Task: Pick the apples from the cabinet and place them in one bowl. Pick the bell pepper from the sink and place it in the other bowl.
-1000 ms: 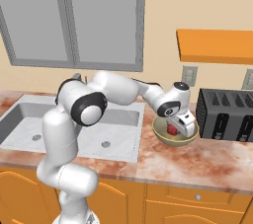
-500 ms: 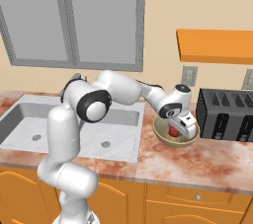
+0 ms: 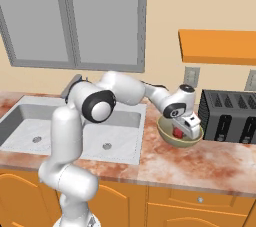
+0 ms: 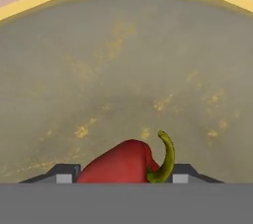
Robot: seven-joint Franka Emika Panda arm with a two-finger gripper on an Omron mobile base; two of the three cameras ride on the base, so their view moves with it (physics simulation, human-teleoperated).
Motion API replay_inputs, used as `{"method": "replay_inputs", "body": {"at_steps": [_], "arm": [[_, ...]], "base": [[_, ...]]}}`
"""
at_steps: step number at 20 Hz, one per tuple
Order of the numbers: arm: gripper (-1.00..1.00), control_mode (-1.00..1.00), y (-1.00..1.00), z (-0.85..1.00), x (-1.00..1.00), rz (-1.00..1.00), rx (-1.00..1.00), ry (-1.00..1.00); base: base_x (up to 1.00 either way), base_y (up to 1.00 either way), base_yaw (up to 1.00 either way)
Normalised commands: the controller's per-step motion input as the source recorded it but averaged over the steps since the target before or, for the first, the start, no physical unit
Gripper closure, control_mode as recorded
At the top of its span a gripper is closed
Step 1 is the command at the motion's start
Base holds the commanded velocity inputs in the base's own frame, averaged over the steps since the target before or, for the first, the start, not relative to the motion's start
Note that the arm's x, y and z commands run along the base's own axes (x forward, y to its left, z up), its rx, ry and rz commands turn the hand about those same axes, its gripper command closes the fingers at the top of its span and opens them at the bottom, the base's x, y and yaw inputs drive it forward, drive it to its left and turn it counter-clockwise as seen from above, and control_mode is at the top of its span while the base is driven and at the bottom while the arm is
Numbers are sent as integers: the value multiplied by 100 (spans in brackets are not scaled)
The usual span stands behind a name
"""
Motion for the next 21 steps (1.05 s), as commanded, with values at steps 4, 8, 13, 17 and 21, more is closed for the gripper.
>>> {"method": "replay_inputs", "body": {"at_steps": [4, 8, 13, 17, 21], "arm": [[-100, -100, 0, 0, 1, 0, 0, 1], [-100, -100, 0, 4, 0, 0, 0, 0], [-100, -100, 7, 16, -1, 0, 0, 0], [-100, -100, 12, 28, -3, 0, 0, 0], [-100, -100, 12, 23, 0, 0, 0, 8]], "base": [[0, 0, 0], [0, 0, 0], [0, 0, 0], [0, 0, 0], [0, 0, 0]]}}
